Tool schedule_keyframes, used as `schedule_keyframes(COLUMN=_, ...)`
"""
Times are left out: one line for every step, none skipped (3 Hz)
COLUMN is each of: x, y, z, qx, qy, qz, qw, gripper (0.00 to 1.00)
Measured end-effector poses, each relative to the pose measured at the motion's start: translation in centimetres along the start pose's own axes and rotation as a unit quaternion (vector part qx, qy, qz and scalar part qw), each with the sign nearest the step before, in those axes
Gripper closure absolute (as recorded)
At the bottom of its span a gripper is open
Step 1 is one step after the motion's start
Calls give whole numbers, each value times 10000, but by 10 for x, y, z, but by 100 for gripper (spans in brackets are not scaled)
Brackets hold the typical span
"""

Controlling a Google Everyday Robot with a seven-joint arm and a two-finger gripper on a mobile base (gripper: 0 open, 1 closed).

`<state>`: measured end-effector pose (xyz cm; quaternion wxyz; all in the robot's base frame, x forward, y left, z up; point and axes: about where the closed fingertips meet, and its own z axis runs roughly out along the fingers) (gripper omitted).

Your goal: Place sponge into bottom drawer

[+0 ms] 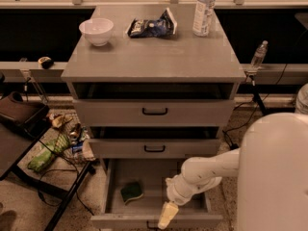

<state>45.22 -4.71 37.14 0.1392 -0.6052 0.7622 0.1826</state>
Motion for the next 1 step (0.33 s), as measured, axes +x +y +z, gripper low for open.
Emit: schedule_keyframes(x=-1, y=16, z=-50, qx=514, qy=165, qz=613, qw=9967, gripper=0)
